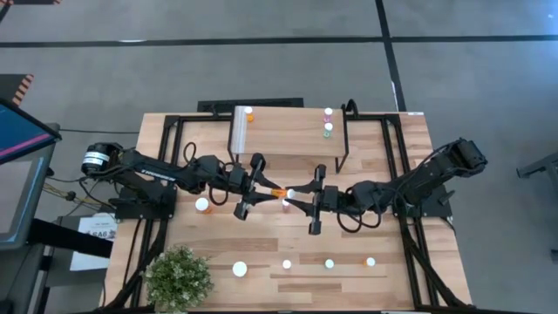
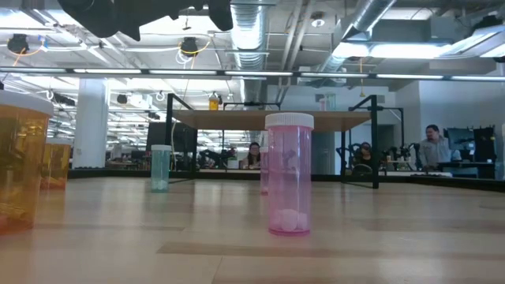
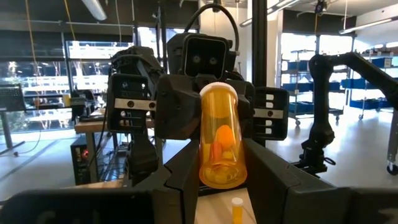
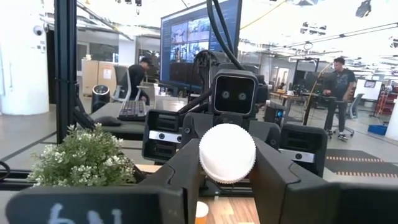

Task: Pick and place medicine bottles onto shelf by color
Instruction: Put the top orange small pill bottle on the shelf

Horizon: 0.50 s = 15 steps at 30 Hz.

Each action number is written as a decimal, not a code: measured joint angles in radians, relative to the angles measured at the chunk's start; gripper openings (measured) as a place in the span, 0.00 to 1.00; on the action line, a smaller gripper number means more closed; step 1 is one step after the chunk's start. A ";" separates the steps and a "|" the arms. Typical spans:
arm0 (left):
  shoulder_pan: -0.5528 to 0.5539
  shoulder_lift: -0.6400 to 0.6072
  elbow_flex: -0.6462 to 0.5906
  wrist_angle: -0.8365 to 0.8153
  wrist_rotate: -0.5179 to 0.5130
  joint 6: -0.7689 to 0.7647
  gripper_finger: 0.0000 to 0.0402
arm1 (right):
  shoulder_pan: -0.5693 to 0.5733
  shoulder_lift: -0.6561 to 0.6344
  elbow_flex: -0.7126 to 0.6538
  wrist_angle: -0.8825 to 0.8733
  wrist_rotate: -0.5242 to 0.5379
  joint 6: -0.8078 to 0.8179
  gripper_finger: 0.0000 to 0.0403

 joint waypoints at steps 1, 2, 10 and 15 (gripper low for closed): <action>0.000 0.000 0.000 -0.001 0.000 0.000 0.24 | 0.000 0.000 0.000 0.000 0.000 0.000 0.31; 0.000 0.000 0.000 -0.002 0.000 0.000 0.24 | 0.000 0.000 0.000 -0.001 0.000 0.000 0.31; 0.010 0.000 0.001 -0.063 -0.055 -0.005 0.35 | 0.000 -0.001 0.000 0.001 0.003 0.000 0.35; 0.019 -0.021 0.001 -0.121 -0.095 -0.006 0.47 | -0.001 -0.001 0.000 -0.003 0.009 -0.001 0.34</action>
